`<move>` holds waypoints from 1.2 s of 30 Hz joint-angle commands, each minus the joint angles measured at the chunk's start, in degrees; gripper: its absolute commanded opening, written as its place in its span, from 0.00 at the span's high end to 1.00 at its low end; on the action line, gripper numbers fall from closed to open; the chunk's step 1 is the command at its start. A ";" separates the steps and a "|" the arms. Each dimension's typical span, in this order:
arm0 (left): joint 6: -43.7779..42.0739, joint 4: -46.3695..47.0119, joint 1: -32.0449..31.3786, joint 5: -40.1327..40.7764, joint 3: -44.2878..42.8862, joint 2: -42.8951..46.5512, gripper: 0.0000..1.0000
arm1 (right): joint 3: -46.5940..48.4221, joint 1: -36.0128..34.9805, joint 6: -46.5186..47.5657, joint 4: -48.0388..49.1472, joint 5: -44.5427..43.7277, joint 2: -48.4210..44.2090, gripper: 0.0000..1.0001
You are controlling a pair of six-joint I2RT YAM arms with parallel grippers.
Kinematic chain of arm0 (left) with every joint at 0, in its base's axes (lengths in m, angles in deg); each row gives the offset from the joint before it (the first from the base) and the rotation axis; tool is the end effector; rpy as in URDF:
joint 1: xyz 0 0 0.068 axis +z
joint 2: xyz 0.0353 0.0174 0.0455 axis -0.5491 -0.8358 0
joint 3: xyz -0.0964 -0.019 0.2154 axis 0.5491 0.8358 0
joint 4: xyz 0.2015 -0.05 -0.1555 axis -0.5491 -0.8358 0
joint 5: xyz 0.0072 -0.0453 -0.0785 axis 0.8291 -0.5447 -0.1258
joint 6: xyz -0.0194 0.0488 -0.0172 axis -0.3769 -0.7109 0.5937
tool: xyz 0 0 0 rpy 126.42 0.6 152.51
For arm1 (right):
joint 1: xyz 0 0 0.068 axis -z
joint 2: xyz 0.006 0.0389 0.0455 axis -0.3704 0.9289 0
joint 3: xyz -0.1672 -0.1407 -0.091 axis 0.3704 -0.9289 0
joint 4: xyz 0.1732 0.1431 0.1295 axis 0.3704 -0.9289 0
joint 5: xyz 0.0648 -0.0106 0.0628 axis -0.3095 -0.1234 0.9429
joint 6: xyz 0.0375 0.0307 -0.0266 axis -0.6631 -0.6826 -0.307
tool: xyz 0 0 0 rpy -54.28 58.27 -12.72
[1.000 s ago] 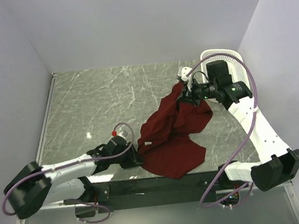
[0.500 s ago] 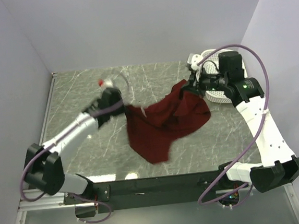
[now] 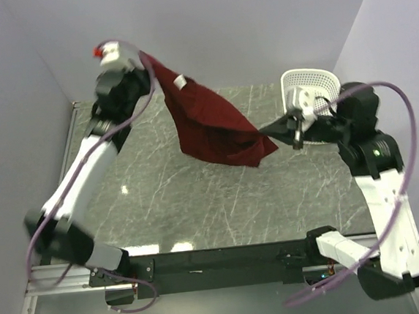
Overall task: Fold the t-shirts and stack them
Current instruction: Flatten the tshirt out
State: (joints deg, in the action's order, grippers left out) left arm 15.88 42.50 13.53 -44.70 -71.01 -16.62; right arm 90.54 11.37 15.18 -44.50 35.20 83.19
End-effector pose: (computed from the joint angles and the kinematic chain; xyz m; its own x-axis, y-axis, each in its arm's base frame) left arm 0.3463 -0.1185 0.4080 -0.0893 -0.4223 -0.9020 0.1732 0.8853 -0.4316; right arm 0.1812 0.0657 0.4359 0.2505 -0.2551 -0.9339 -0.9053 0.2801 -0.3194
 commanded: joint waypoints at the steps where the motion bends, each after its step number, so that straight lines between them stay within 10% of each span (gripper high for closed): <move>1: -4.19 9.77 3.94 0.61 15.62 14.81 0.99 | 2.85 0.17 4.30 -4.05 10.30 -3.52 1.00; 8: 1.17 -2.07 15.27 -7.99 37.61 15.99 1.00 | -8.38 -15.18 -1.14 4.19 12.25 0.69 1.00; 14: 3.37 -9.55 19.50 -9.50 33.52 3.33 1.00 | -13.15 -37.23 0.42 7.03 4.97 10.00 1.00; 22: 2.50 -12.46 24.25 -8.71 35.43 10.17 0.97 | 0.56 -59.56 3.26 2.00 0.39 30.83 0.99; 23: 2.24 -13.07 25.12 -7.14 36.30 11.31 0.90 | 1.78 -60.98 2.55 1.22 -1.79 32.85 0.79; 26: 3.28 -16.14 26.88 -4.16 37.19 13.07 0.45 | 9.85 -61.44 0.62 -3.08 -7.49 39.80 0.37; 28: 4.16 -17.37 27.94 -2.48 37.28 14.13 0.33 | 11.02 -59.69 0.35 -4.14 -11.20 39.90 0.33; 33: 6.63 -16.25 30.40 -2.80 36.75 20.89 0.29 | 1.73 -40.51 -7.19 3.83 -15.52 30.51 0.33; 36: 5.40 -6.96 30.40 -20.72 40.34 24.59 0.23 | -8.08 -27.57 -15.98 16.54 -24.01 23.92 0.32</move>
State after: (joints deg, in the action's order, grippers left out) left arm 21.17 27.31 44.11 -50.45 -32.87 3.44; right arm 89.14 -27.93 8.69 -39.06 20.47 115.45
